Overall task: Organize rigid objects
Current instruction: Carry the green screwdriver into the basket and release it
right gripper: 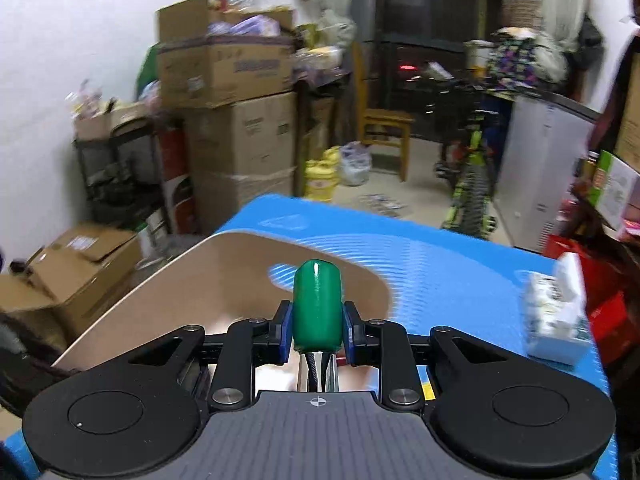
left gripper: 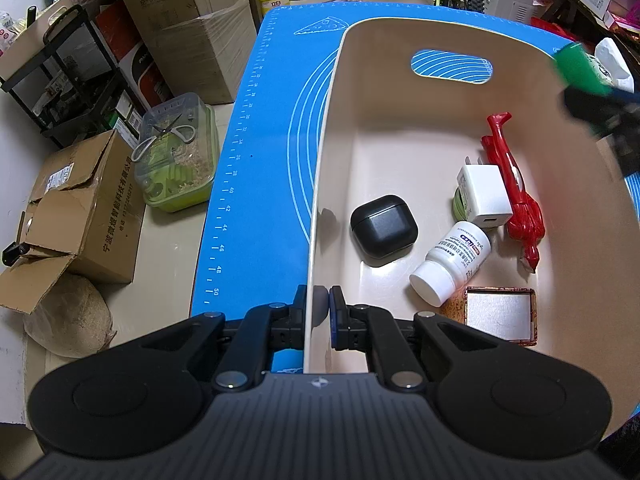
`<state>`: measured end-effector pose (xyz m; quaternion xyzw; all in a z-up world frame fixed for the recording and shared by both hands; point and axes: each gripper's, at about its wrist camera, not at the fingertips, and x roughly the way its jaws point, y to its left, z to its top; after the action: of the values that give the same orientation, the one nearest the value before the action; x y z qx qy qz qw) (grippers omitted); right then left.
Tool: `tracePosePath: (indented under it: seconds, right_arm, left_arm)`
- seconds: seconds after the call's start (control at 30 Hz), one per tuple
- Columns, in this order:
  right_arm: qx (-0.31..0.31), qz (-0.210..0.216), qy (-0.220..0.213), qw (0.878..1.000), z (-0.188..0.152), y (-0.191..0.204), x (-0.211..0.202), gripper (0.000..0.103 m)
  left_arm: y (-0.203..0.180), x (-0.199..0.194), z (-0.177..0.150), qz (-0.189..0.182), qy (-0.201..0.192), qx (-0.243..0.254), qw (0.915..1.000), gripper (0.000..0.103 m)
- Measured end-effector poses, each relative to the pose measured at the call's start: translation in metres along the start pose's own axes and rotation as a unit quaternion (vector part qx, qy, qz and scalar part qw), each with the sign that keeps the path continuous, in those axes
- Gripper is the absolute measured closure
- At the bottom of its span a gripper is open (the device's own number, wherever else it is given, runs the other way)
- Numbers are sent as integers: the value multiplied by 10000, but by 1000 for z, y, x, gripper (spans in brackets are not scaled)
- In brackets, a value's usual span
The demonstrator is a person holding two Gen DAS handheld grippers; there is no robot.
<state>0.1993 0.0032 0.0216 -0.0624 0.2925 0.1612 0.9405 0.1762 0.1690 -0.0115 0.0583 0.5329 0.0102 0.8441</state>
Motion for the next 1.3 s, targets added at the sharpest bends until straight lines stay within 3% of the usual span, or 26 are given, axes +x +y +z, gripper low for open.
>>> tracePosePath:
  seconds: [0.23, 0.47, 0.6, 0.73, 0.87, 0.93, 1.3]
  right_arm:
    - [-587, 238, 639, 9959, -7, 46, 29, 69]
    - [-683, 276, 1655, 9835, -21, 56, 59, 69]
    - [-687, 216, 1893, 9793, -25, 57, 62, 69]
    - [-557, 247, 1723, 9832, -23, 52, 52, 40]
    - [-361, 196, 1397, 9893, -16, 37, 34, 33]
    - [-218, 81, 1173, 9928, -12, 28, 22, 24]
    - [207, -432, 455, 9978, 5, -26, -24, 11]
  left_arm:
    - [0, 0, -1, 8, 1, 11, 10000, 91]
    - [-1, 0, -1, 14, -6, 21, 10000, 91]
    - [-2, 0, -1, 8, -2, 19, 10000, 91]
    - [-2, 0, -2, 10, -4, 22, 10000, 91]
    - [-2, 0, -1, 13, -4, 26, 10000, 91]
    - [-3, 0, -1, 17, -1, 28, 10000, 91]
    - [-3, 0, -1, 25, -3, 32, 10000, 91]
